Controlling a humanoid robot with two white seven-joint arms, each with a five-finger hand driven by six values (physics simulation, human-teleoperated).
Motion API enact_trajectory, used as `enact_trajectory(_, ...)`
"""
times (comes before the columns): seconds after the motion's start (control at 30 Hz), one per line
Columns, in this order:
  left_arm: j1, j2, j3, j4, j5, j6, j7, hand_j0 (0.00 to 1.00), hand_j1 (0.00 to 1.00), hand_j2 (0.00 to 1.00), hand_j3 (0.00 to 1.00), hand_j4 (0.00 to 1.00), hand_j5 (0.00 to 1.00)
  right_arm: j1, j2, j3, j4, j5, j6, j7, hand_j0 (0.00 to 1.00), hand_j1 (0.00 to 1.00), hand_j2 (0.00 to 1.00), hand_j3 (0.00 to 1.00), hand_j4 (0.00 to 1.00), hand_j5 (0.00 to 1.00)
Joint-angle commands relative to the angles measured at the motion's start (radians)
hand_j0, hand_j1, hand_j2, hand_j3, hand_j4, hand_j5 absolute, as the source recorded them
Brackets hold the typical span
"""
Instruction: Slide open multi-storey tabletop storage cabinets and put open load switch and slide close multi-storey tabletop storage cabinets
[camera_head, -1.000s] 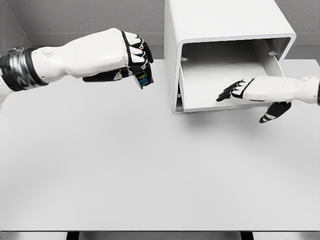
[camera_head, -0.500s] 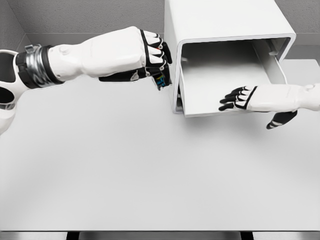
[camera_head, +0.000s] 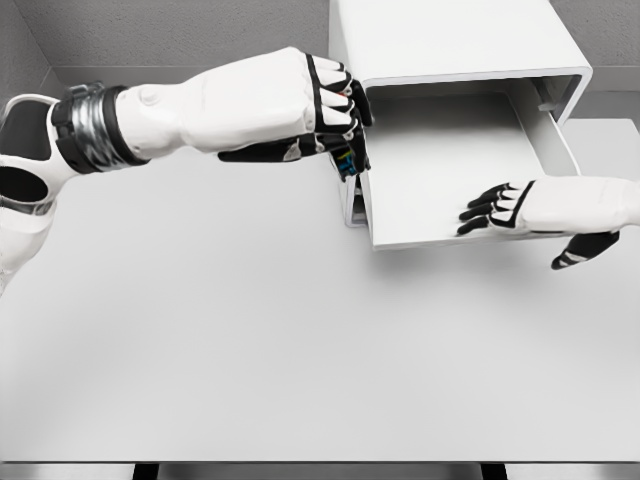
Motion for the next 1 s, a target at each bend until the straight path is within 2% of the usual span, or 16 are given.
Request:
enact_trajectory(0.0,-0.002,-0.022,-0.007,0.000,0.002,0.004,0.001,0.42,0.42,0.42,0.42,0.42,0.42,0.000,-0.014,-0.004,-0.003,-0.007,0.002,-0.012,1.00,1.00,1.00,1.00,1.00,1.00)
enact_trajectory(0.13,-0.017,-0.039,-0.024,0.000,-0.002,0.004,0.001,0.41,0.41,0.41,0.41,0.41,0.41,0.000,-0.020,-0.007,-0.007,-0.010,0.002,-0.015,1.00,1.00,1.00,1.00,1.00,1.00)
enact_trajectory(0.2,-0.021,-0.056,-0.026,0.000,-0.004,0.004,0.001,0.41,0.41,0.41,0.41,0.41,0.41,-0.002,-0.061,-0.024,-0.007,-0.011,0.002,-0.055,1.00,1.00,1.00,1.00,1.00,1.00)
enact_trajectory(0.27,-0.021,-0.058,-0.026,0.000,-0.004,0.004,-0.001,0.41,0.41,0.41,0.41,0.41,0.41,-0.002,-0.115,-0.050,-0.006,-0.068,0.002,-0.055,1.00,1.00,1.00,1.00,1.00,1.00)
enact_trajectory(0.4,-0.025,-0.068,-0.030,0.000,-0.005,0.004,-0.001,0.40,0.40,0.40,0.40,0.40,0.40,0.000,-0.158,-0.078,-0.003,-0.116,0.002,-0.055,1.00,1.00,1.00,1.00,1.00,1.00)
enact_trajectory(0.57,-0.029,-0.127,-0.033,0.009,-0.048,0.004,-0.002,0.40,0.40,0.40,0.40,0.40,0.40,-0.002,-0.166,-0.079,0.000,-0.117,0.002,-0.052,1.00,1.00,1.00,1.00,1.00,1.00)
enact_trajectory(0.67,-0.031,-0.154,-0.062,0.029,-0.088,0.004,-0.002,0.40,0.40,0.40,0.40,0.40,0.40,-0.002,-0.184,-0.092,0.003,-0.114,0.002,-0.045,1.00,1.00,1.00,1.00,1.00,1.00)
enact_trajectory(0.77,-0.032,-0.188,-0.075,0.064,-0.133,0.004,-0.002,0.40,0.40,0.40,0.40,0.40,0.40,0.002,-0.206,-0.093,0.062,-0.111,0.002,-0.052,1.00,1.00,1.00,1.00,1.00,1.00)
enact_trajectory(0.97,-0.044,-0.217,-0.076,0.110,-0.148,0.004,-0.004,0.40,0.40,0.40,0.40,0.40,0.40,0.006,-0.204,-0.090,0.137,-0.108,0.002,-0.054,1.00,1.00,1.00,1.00,1.00,1.00)
